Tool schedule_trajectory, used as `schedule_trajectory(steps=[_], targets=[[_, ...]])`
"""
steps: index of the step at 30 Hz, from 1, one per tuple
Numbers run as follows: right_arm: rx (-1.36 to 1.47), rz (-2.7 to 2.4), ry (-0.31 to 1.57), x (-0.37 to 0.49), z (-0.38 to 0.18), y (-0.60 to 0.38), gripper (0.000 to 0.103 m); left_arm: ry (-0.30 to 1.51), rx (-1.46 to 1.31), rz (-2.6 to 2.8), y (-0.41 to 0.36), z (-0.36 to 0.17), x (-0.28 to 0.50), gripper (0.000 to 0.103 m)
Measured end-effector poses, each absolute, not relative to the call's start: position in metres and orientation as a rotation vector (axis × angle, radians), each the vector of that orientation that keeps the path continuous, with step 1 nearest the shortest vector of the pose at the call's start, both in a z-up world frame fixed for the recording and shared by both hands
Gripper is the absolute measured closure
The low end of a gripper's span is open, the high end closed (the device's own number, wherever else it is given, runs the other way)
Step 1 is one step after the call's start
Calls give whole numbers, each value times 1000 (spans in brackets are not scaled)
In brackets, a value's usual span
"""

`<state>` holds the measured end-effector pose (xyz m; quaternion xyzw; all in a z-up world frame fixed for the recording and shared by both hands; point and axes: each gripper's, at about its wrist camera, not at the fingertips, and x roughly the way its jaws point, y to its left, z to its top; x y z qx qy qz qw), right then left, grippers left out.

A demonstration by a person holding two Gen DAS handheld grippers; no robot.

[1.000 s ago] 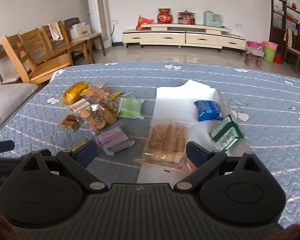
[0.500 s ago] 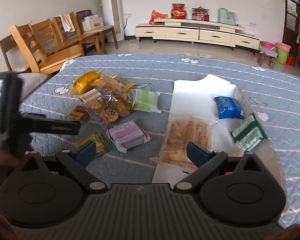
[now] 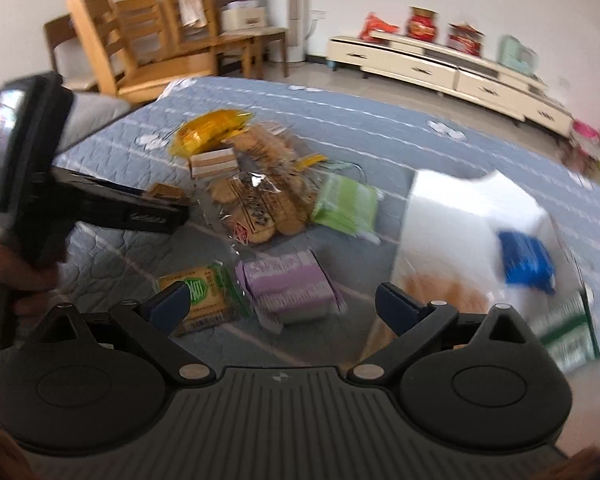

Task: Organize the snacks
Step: 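Grasp brown cardboard snack pack with left tool while right tool grasps lavender box, then carry brown pack in left tool while right tool carries lavender box toward tray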

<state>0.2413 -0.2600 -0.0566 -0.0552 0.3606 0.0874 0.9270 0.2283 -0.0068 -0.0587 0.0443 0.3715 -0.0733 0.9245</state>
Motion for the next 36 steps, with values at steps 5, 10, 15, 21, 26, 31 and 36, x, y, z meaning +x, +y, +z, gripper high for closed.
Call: schedule_trajectory(steps=[5,10,15,21,26,31,36], targets=[[-163,219,811,276,-70,-255,0,751,66,-146,6,-51,203,54],[-111,248,871,303,-79,-261,0,728,34,-131,11,-40,178,54],[-65,268,875,296,-75,-262,41,715,8,-130,13,-31,160,54],[-41,233,855,267,-73,-254,42,701,-8,-133,13,-20,143,54],[14,205,810,233,-58,-253,42,675,-4,-132,13,-9,127,54],[31,161,750,201,-37,-258,42,653,-6,-134,12,2,112,54],[57,126,705,180,-17,-268,42,624,-3,-138,8,13,99,54]])
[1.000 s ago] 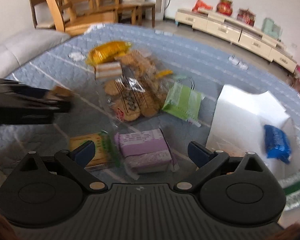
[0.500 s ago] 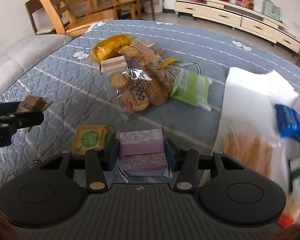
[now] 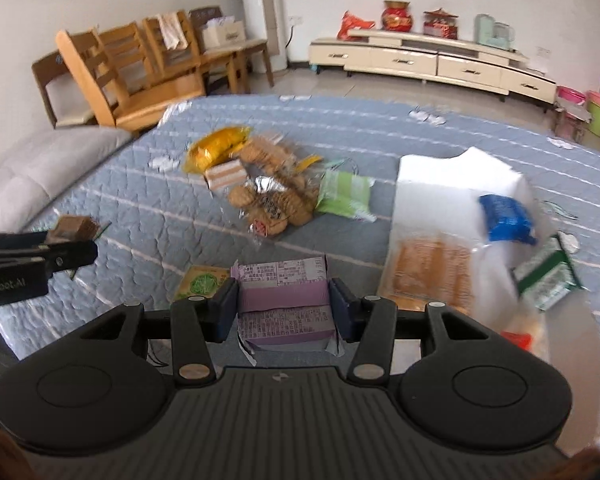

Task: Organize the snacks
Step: 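Carry brown pack in left tool while right tool carries lavender box toward tray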

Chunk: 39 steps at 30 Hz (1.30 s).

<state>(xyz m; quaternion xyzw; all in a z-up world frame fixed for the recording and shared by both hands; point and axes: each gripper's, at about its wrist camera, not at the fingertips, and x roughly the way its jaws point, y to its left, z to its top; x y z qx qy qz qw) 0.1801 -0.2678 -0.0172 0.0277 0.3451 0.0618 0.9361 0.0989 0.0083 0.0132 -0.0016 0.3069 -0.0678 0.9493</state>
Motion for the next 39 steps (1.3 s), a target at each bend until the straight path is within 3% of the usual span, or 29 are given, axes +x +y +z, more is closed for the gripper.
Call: schedule_trajectory(steps=[15,39], targets=[[81,64,628,107,7,-267,42,551,18,-174,-8,40,61,54],[124,-189,533,28,34,-361,42,533,63,-303,-66,47,46,53]])
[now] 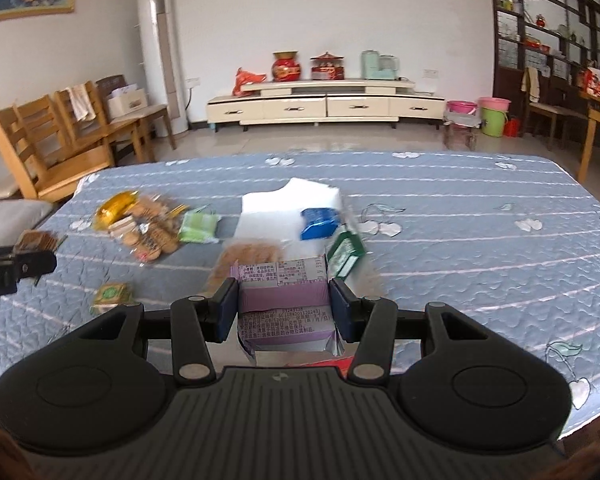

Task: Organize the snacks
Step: 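Carry brown pack in left tool while right tool carries lavender box toward tray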

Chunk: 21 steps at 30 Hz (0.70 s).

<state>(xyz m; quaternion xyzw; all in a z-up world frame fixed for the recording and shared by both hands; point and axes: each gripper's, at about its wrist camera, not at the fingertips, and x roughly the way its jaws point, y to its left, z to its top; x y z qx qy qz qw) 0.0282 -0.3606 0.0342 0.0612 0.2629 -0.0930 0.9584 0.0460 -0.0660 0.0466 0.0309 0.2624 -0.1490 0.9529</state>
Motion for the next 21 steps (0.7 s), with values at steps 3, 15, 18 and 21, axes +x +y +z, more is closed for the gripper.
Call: schedule_trajectory(steps=[3,15,18,21], targets=[[129,-208,521,27,38,-368,42,530,66,-318,-74,48,47,54],[123,-212,493,30,50,-379,42,516,94,-385,-111,52,54,54],[122,-208,486,34,51,-380,42,519,105,-400,-120,53,57,54],[122,-205,484,43,48,-380,42,517,109,-409,-129,55,61,54]])
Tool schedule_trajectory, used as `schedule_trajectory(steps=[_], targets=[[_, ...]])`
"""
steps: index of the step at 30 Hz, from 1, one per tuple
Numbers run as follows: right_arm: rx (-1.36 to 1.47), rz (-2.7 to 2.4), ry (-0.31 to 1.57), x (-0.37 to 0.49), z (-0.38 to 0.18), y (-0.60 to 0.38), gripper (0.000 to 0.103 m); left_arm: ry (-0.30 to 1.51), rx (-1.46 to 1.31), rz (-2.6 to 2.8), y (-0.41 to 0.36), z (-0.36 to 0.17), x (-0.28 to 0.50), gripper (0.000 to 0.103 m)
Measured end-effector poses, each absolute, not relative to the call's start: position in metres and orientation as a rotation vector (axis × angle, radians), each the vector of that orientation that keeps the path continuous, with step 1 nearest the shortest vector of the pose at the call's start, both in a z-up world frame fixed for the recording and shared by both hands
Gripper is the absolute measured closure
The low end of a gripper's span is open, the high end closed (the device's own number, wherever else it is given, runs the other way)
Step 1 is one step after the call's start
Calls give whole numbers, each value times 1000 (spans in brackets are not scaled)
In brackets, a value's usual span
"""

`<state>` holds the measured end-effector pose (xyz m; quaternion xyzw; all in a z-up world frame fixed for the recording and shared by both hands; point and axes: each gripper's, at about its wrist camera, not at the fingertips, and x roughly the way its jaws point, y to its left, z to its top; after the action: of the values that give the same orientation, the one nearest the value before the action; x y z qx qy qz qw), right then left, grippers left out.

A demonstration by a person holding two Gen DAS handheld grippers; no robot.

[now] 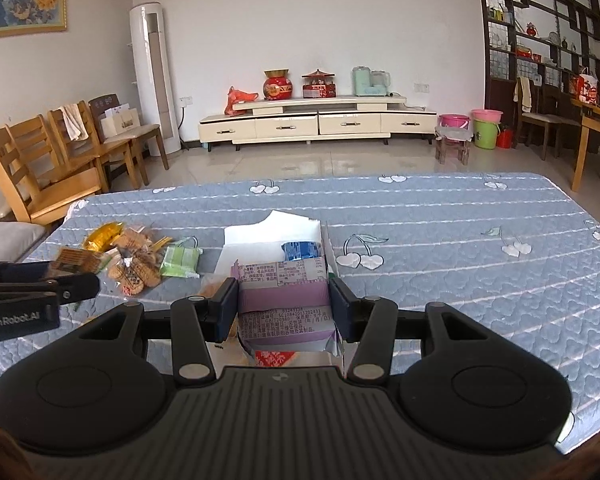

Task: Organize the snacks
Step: 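Carry brown pack in left tool while right tool carries lavender box toward tray, then lower brown pack into tray with left tool while right tool releases lavender box there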

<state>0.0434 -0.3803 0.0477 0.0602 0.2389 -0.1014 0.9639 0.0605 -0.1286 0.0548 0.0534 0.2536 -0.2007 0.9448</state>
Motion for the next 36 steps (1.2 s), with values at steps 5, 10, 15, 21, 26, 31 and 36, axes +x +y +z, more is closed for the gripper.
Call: schedule_trajectory(steps=[5,10,15,21,26,31,36], targets=[[118,-199,470,48,49,-381,42,510,117,-421,-140,59,64,54],[114,-191,454,50,51,-382,42,498,123,-428,-150,64,67,54],[113,-187,441,50,50,-381,42,491,121,-429,-158,69,72,54],[106,-183,429,51,49,-379,42,496,119,-433,-167,68,76,54],[103,-181,428,51,48,-378,42,504,120,-431,-174,66,81,54],[106,-178,429,51,47,-378,42,506,127,-429,-180,66,85,54],[106,-176,430,53,48,-378,42,511,126,-434,-184,66,88,54]])
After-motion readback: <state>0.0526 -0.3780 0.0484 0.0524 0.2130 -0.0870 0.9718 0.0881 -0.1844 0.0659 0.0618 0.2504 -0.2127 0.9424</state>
